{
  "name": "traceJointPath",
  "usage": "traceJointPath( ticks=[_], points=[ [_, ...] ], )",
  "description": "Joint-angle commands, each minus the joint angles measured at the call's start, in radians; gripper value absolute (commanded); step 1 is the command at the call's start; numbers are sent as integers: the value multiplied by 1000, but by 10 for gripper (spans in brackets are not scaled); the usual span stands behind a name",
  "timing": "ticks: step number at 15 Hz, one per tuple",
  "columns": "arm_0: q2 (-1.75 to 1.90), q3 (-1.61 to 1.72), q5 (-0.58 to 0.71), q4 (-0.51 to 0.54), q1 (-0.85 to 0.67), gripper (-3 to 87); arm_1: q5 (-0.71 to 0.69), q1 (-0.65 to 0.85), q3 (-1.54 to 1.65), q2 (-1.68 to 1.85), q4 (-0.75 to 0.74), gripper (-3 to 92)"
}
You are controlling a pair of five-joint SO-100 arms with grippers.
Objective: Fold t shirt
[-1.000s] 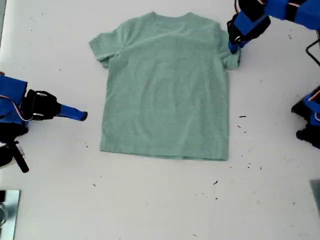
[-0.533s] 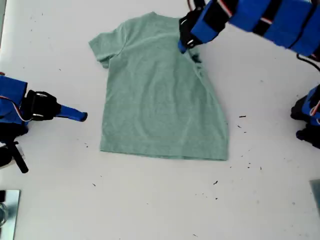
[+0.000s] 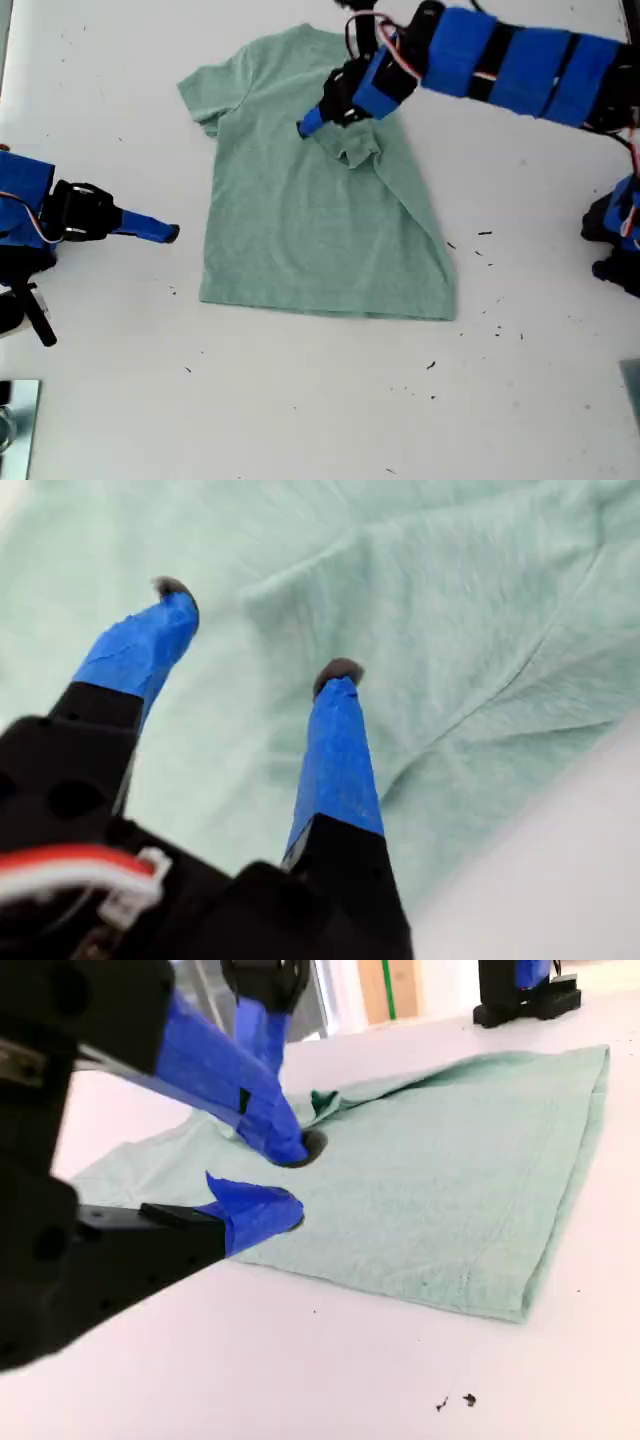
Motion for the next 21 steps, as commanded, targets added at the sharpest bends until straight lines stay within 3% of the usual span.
traceJointPath(
  ticks=[1,3,4,6,7,9,13,15,16,21],
  points=[
    [6,9,5,-23,3,77,-12,-34,75,434,124,232],
    [6,9,3,-23,-14,34,15,-49,394,704,273,187],
    [6,9,2,-23,-23,11,49,-66,678,868,230,184],
    [6,9,5,-23,-32,-1,132,-109,1290,1198,-9,140],
    [6,9,6,-23,-32,-1,189,-117,1566,1356,-106,63],
    [-20,17,-5,-34,-28,-1,259,-126,1898,1594,-158,25],
    [-78,-28,-121,-40,-35,-2,224,-81,2011,1689,-141,25],
    [-387,-265,-126,-43,-75,-2,216,-71,2026,1689,-167,25],
    [-647,-468,-86,9,-118,-2,215,-71,2029,1689,-170,25],
    [-1362,-1319,405,328,-612,1,213,-67,2049,1727,-169,25]
  ],
)
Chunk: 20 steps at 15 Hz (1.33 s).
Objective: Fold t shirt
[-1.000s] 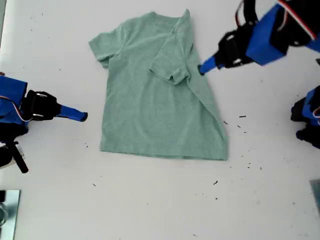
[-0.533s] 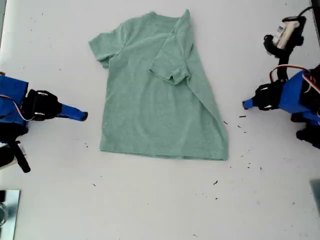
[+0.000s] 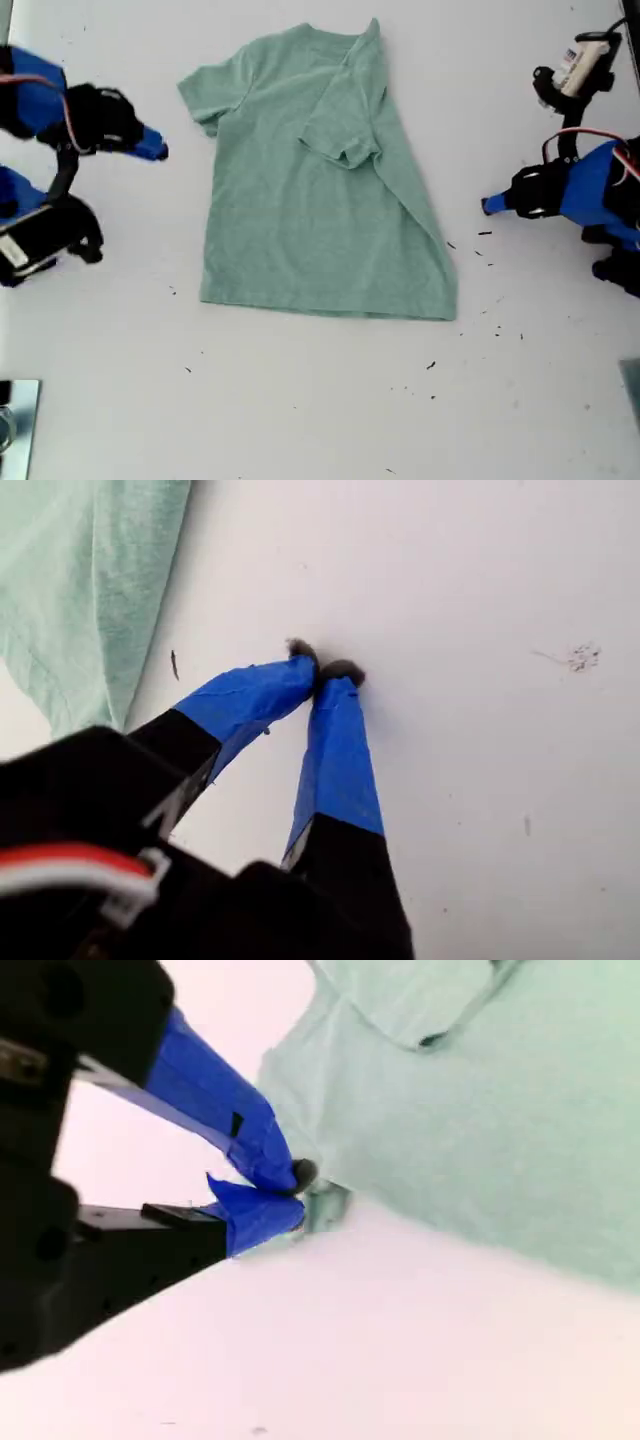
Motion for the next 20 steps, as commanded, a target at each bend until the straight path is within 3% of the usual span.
traceJointPath(
  ticks=[1,2,3,7,11,18,19,20],
  points=[
    [-261,-410,163,110,-183,133,-17,12,6,12,-5,25],
    [-370,-558,212,160,-221,278,-17,12,8,18,-3,25],
    [-463,-692,247,199,-242,320,-15,12,11,26,-2,25],
    [-604,-819,295,230,-308,338,-17,12,20,60,11,25],
    [-755,-772,345,164,-407,342,-18,12,25,80,18,25],
    [-1134,-626,341,-137,-451,314,-23,5,44,155,51,25],
    [-1169,-624,341,-150,-454,261,-21,5,48,170,58,25],
    [-1180,-624,345,-160,-456,113,-21,5,54,189,66,25]
  ],
)
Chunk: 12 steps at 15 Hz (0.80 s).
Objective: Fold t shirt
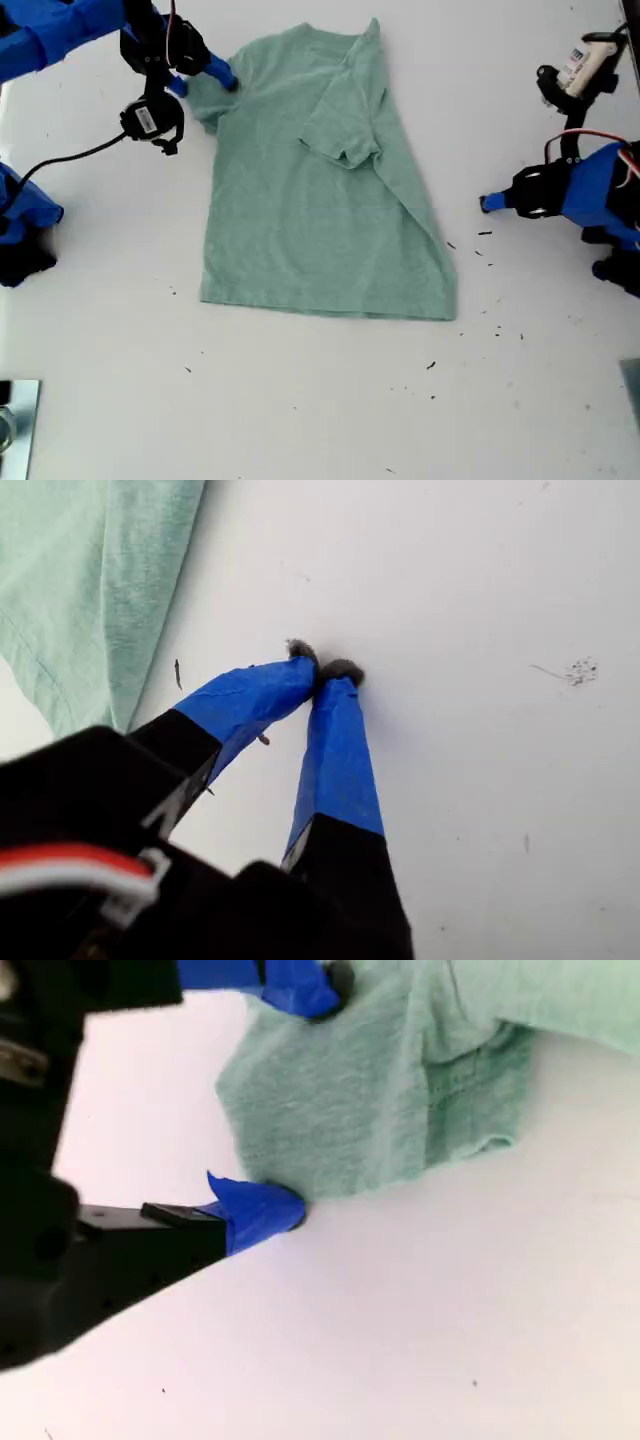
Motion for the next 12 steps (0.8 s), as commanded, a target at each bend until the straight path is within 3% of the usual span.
traceJointPath(
  ticks=[1,7,10,12],
  points=[
    [-2,3,0,-32,-12,8,-18,3,5,28,17,25],
    [416,-100,-29,54,100,-2,-21,6,9,38,20,25],
    [354,-195,-60,-3,232,-2,-21,6,11,41,20,25],
    [124,-453,-77,-2,357,-3,-21,6,11,43,20,25]
  ],
)
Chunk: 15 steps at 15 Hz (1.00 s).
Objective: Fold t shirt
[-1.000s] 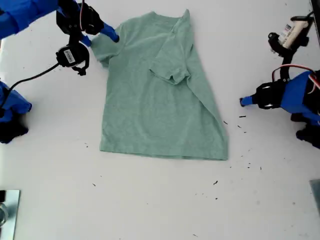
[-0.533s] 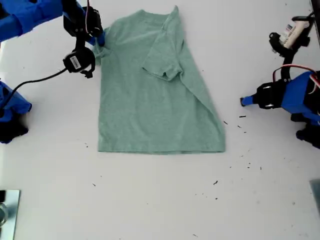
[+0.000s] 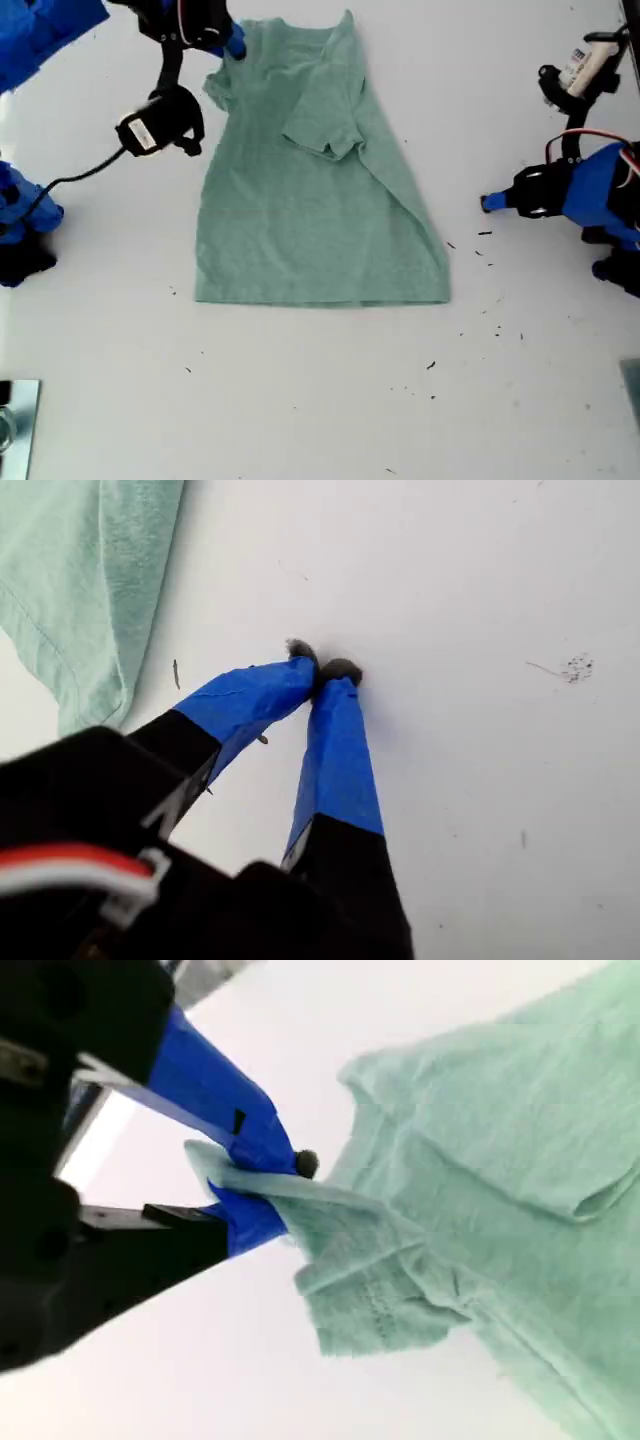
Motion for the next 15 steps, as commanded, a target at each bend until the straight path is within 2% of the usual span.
traceJointPath(
  ticks=[1,3,4,5,6,8,11,12,13,15],
  points=[
    [-229,-341,-32,-11,149,-3,-21,6,9,5,6,25],
    [-383,-428,-44,-110,169,-3,-21,6,9,6,6,25],
    [-446,-439,-20,-129,147,22,-20,6,9,8,8,25],
    [-474,-439,34,-137,141,217,-20,5,11,14,9,25],
    [-449,-437,60,-121,156,291,-21,8,12,17,11,25],
    [-253,-425,49,-38,152,283,-21,9,12,18,11,25],
    [146,-238,57,132,25,206,-21,11,15,32,18,25],
    [282,-21,52,123,2,137,-21,11,17,35,20,25],
    [460,272,37,29,14,54,-21,11,17,35,20,25],
    [857,890,-58,-186,66,-2,-20,11,17,38,21,25]
  ],
)
